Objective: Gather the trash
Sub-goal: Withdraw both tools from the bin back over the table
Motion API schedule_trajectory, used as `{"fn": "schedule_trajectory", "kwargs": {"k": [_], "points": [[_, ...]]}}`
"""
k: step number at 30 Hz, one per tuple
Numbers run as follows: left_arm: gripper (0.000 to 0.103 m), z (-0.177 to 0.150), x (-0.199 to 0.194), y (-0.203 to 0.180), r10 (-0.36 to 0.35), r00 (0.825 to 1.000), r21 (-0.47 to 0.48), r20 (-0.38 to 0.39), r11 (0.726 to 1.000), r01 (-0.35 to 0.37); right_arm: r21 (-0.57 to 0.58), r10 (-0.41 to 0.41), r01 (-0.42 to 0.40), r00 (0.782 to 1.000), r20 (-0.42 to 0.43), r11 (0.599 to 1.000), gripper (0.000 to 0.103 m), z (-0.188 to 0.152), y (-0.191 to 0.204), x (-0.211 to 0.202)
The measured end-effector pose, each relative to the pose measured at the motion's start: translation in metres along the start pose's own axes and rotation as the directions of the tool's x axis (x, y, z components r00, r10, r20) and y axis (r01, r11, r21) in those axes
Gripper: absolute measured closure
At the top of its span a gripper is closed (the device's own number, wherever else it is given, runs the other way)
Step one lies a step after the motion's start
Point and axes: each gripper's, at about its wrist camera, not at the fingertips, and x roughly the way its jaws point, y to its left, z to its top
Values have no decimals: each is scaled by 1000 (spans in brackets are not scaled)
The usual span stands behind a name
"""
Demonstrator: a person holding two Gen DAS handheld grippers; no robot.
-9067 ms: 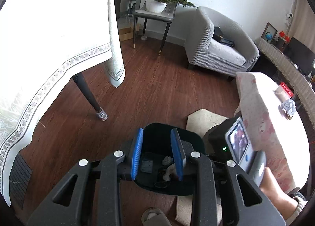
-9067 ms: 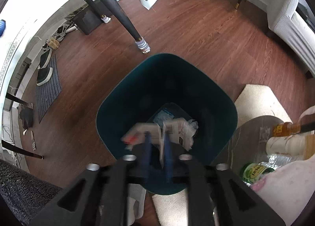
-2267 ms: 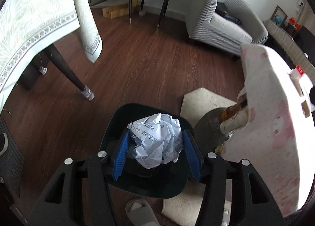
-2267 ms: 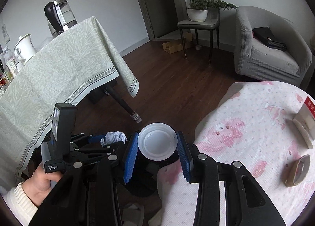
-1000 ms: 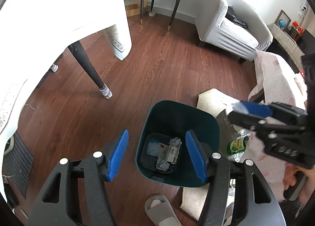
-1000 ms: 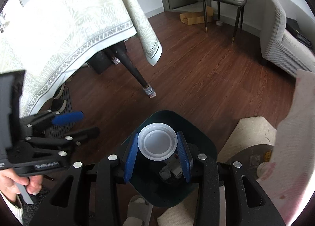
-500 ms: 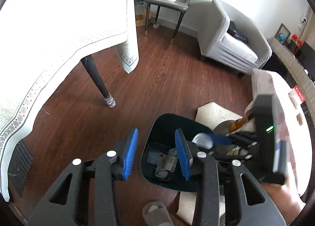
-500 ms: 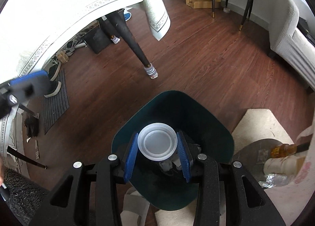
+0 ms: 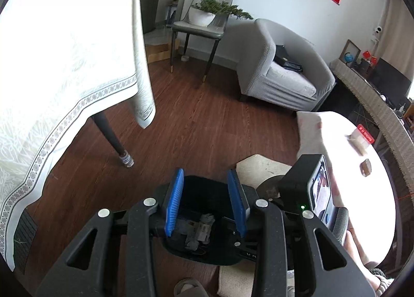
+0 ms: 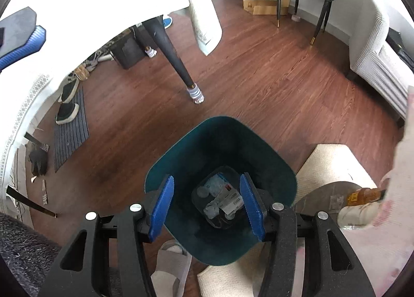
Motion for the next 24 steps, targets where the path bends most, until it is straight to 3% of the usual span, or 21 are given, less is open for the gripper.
{"fn": "schedule_trajectory", "kwargs": {"k": [7, 13, 24], "points": [[66, 7, -8, -35, -37, 999, 28, 38, 999, 36, 6, 10, -11, 995, 100, 1000, 51, -4, -12, -57], [66, 12, -11, -65, -99, 994, 28, 50, 995, 97, 18, -30, 27, 983, 183, 999, 53, -14, -27, -105], [66, 12, 2, -127, -133, 990, 87, 40, 988, 129, 124, -120, 92, 963, 241, 988, 53, -47, -83, -160]]}}
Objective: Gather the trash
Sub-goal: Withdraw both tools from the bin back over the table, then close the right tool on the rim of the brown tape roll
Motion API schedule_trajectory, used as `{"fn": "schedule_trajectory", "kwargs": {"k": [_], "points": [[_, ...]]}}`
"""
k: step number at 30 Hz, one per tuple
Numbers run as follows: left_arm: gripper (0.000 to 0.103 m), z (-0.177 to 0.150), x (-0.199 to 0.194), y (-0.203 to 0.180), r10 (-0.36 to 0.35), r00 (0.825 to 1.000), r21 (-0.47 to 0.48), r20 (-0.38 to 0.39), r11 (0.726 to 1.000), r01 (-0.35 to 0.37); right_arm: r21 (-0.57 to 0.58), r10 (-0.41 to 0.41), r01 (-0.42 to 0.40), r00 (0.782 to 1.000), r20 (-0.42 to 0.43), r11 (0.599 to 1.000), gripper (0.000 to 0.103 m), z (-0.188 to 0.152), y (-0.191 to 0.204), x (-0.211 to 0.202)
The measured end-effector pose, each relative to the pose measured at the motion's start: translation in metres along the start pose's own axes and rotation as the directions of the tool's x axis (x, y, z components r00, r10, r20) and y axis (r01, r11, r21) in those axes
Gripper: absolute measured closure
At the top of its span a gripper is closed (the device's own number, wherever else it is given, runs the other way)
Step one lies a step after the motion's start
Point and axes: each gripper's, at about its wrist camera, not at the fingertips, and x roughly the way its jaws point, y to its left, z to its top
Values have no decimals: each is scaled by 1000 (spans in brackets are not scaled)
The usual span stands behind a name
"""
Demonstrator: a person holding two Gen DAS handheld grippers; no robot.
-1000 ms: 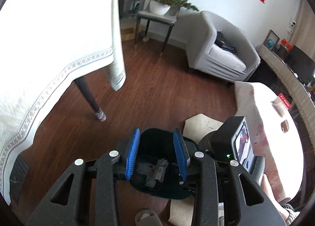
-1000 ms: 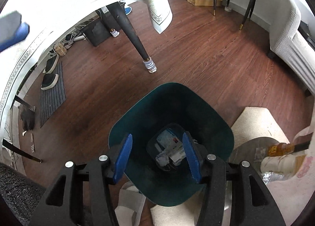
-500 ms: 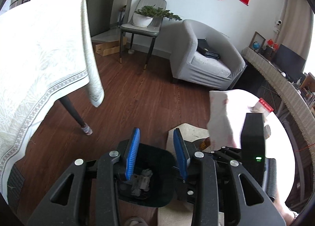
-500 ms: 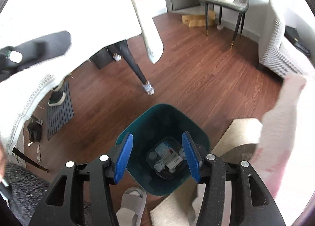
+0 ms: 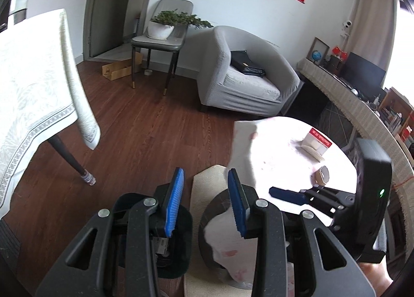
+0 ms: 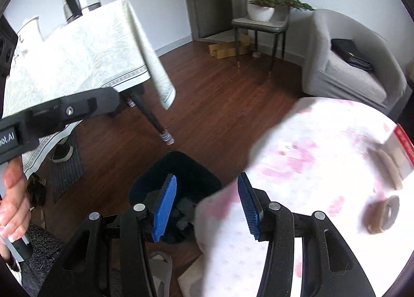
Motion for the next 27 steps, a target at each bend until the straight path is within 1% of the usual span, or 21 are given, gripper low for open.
{"fn": "schedule_trajectory", "kwargs": {"k": [4, 7, 10, 16, 18, 22, 27], "points": [[66, -2, 9, -20, -13, 1000, 27, -15, 1000, 13, 40, -58, 57, 998, 17, 998, 53, -5, -26, -12], [64, -3, 16, -33, -21, 1000, 44, -24, 999, 22, 75, -94, 92, 995, 24, 993, 53, -11, -43, -22], [60, -5, 23, -44, -30, 999, 48, -35, 998, 32, 107, -129, 125, 991, 31, 986, 43, -18, -62, -33], [52, -9, 32, -70, -43, 998, 74, -45, 996, 46, 181, -201, 192, 979, 33, 965, 34, -37, -97, -54], [47, -12, 36, -79, -46, 998, 91, -52, 995, 50, 203, -226, 216, 974, 28, 955, 34, -40, -106, -57], [45, -14, 43, -92, -55, 996, 102, -63, 993, 61, 237, -274, 264, 962, 9, 935, 34, -49, -128, -64], [42, -15, 49, -103, -67, 995, 102, -70, 992, 74, 275, -304, 296, 953, -17, 915, 34, -57, -146, -62]]}}
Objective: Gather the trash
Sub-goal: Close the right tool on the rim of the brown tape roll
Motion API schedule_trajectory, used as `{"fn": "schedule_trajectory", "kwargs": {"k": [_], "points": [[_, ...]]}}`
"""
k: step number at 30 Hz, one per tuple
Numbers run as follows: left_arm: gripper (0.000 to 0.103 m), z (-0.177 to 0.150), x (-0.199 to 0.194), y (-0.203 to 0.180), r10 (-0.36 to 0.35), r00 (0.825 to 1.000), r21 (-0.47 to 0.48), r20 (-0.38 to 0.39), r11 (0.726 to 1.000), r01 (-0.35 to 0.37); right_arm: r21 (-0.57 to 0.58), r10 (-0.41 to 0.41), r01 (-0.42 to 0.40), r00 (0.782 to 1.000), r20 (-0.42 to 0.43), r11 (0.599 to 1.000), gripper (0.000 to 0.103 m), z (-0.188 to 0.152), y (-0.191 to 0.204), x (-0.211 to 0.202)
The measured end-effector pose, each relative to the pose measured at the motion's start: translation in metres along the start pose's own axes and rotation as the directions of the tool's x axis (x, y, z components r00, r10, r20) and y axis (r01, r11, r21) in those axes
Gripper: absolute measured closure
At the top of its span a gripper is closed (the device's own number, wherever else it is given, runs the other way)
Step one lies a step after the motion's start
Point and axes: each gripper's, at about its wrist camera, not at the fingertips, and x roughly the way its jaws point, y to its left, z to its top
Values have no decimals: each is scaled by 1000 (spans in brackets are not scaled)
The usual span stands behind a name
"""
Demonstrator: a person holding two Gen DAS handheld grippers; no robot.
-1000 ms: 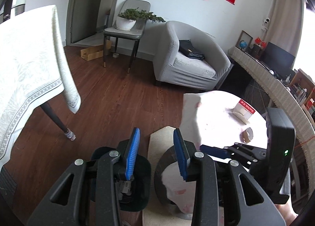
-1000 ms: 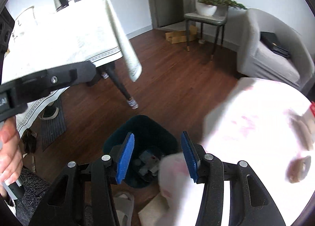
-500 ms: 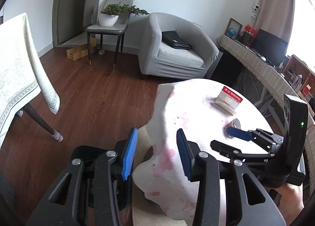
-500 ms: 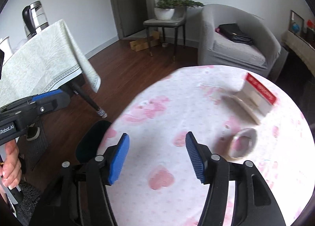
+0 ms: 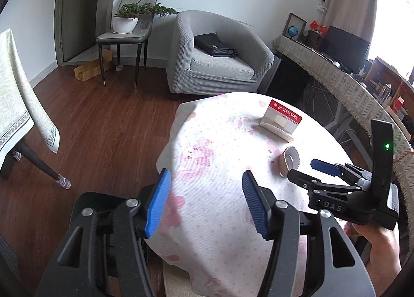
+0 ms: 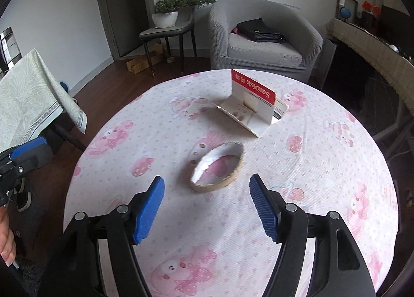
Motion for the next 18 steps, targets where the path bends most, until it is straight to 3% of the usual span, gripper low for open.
{"fn": "schedule_trajectory", "kwargs": {"k": [6, 11, 16, 18], "points": [[41, 2, 6, -5, -34, 999, -26, -7, 999, 33, 39, 35, -34, 999, -14, 999, 34, 4, -3, 16], [39, 5, 11, -5, -33, 999, -33, -10, 999, 32, -6, -2, 2, 999, -35, 1000, 34, 7, 3, 30], [35, 8, 12, -6, -35, 999, -29, 3, 999, 35, -39, -18, 17, 1000, -18, 999, 57, 11, 3, 32], [33, 7, 12, -8, -31, 999, -19, 10, 999, 31, -29, 3, -4, 1000, -15, 1000, 59, 11, -3, 31]]}}
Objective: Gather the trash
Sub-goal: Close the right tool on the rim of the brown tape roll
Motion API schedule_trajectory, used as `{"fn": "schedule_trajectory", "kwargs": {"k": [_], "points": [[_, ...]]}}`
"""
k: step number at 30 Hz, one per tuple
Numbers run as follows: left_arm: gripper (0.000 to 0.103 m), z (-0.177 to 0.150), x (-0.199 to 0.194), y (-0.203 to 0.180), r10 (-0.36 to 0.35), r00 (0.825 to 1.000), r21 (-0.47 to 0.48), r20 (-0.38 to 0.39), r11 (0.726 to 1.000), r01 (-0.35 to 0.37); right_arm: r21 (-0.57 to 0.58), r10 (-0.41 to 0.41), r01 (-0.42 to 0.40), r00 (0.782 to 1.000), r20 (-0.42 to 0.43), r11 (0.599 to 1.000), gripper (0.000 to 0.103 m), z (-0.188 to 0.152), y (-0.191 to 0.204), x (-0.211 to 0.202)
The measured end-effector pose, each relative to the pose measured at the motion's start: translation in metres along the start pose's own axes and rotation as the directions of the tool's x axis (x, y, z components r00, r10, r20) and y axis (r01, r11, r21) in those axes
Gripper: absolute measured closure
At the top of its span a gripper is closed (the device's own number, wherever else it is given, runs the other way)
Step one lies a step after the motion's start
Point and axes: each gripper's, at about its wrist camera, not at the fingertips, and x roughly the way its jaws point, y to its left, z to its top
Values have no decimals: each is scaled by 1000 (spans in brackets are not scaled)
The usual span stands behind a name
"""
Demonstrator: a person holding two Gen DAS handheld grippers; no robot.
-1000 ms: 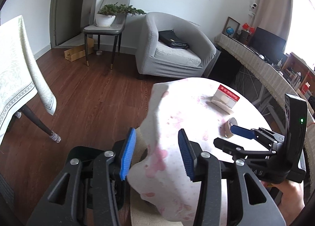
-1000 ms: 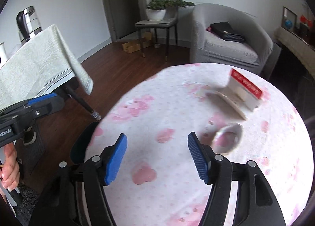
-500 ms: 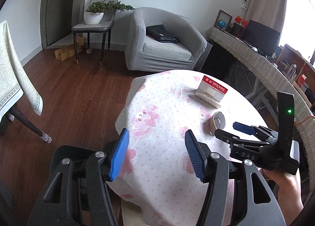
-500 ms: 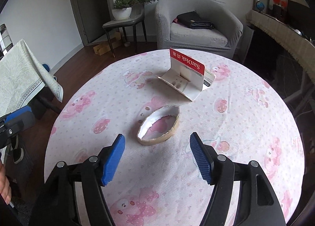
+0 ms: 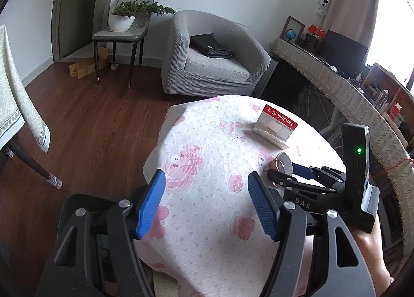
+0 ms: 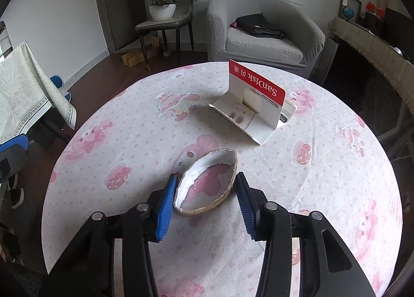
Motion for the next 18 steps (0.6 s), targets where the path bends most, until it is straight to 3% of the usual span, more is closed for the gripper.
{"fn": "schedule_trajectory", "kwargs": {"k": [4, 13, 18], "points": [[30, -3, -1, -9, 29, 999, 50, 13, 998, -30, 22, 44, -44, 999, -3, 999, 64, -3, -11, -6], [20, 5, 10, -40, -37, 999, 100, 18, 994, 35, 124, 80, -87, 995, 58, 989, 64, -10, -75, -46], [12, 22, 32, -70, -80, 997, 189, 14, 979, 76, 164, 97, -107, 993, 72, 981, 64, -16, -104, -55]]}}
